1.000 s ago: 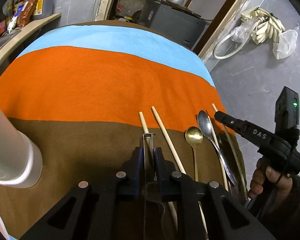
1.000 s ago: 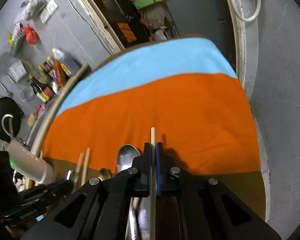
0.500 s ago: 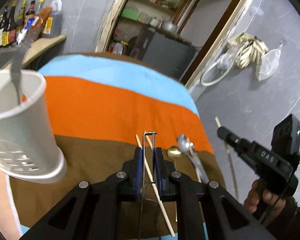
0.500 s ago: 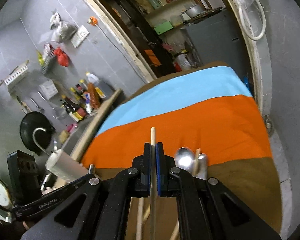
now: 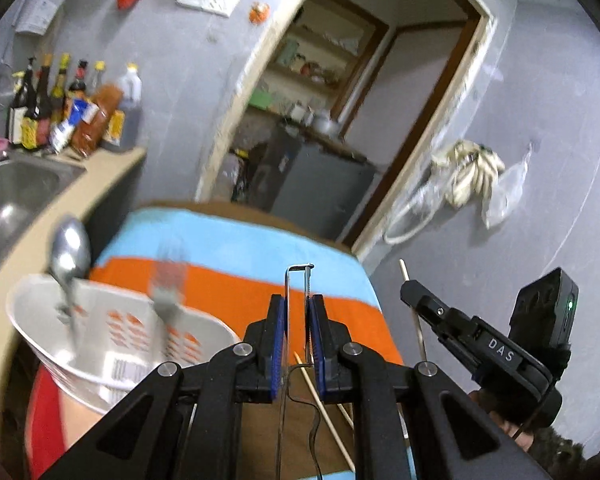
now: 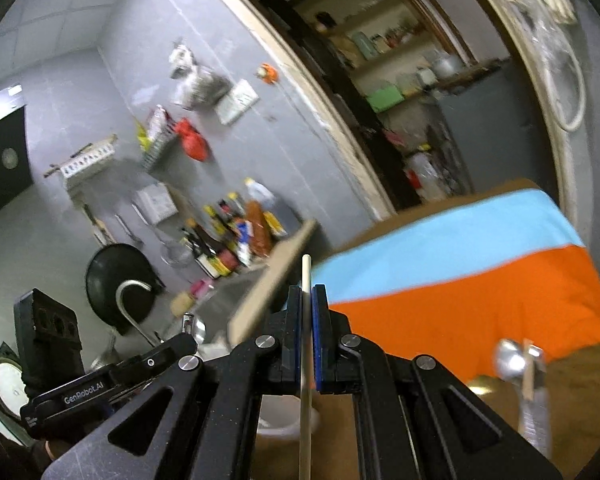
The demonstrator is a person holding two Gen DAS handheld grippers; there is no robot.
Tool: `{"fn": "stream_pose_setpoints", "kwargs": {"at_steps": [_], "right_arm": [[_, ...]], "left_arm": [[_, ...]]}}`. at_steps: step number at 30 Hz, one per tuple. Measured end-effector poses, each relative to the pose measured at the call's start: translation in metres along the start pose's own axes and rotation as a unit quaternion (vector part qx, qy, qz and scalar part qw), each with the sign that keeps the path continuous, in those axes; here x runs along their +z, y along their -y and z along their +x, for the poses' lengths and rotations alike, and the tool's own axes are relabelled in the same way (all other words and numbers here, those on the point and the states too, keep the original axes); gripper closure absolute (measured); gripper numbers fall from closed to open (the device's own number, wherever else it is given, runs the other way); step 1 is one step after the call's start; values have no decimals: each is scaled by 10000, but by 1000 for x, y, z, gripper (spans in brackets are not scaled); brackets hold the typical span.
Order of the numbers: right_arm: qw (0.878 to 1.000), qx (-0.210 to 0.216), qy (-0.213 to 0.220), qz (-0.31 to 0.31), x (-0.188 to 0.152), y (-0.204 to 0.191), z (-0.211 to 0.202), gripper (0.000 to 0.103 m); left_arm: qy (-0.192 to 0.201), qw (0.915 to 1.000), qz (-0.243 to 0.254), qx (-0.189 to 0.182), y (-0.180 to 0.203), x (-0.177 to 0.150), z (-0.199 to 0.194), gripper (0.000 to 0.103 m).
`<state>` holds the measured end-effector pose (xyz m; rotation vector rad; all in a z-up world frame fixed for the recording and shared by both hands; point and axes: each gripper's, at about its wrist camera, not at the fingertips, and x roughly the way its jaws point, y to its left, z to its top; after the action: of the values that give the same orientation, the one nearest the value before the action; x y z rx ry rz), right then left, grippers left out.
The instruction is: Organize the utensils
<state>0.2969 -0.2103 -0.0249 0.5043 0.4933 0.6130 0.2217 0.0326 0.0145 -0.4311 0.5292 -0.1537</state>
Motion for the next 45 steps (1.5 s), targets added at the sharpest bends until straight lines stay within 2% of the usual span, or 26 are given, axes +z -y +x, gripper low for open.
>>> {"fn": "stream_pose_setpoints", "kwargs": {"at_steps": [3,10,15,19,24,34,45], "right_arm": [[9995,261,160,31,4,-26,19,99],[9968,437,657,-159,2,-75,65,99],[9924,390,1161,-78,-4,-88,88,99],[9866,109,1625,-119,-11,-96,92,99],[9780,-419,2018,-325,-21,-103,93,99],[9608,-886,2573,-528,-31,-103,84,99],[9592,-1068,2523,-697,-43,-95,85,99]], "left_arm": [[222,9997,-96,46,-23,19,-14,91],[862,9953,-274,343,-82,59,-36,91],[1155,9910,-324,596,-115,69,-37,91],[1317,9880,-405,704,-132,71,-33,91],[1462,9848,-446,825,-143,66,-26,91],[1700,9808,-480,831,-149,50,-11,91],[1766,9799,-275,885,-138,29,-4,91]]}}
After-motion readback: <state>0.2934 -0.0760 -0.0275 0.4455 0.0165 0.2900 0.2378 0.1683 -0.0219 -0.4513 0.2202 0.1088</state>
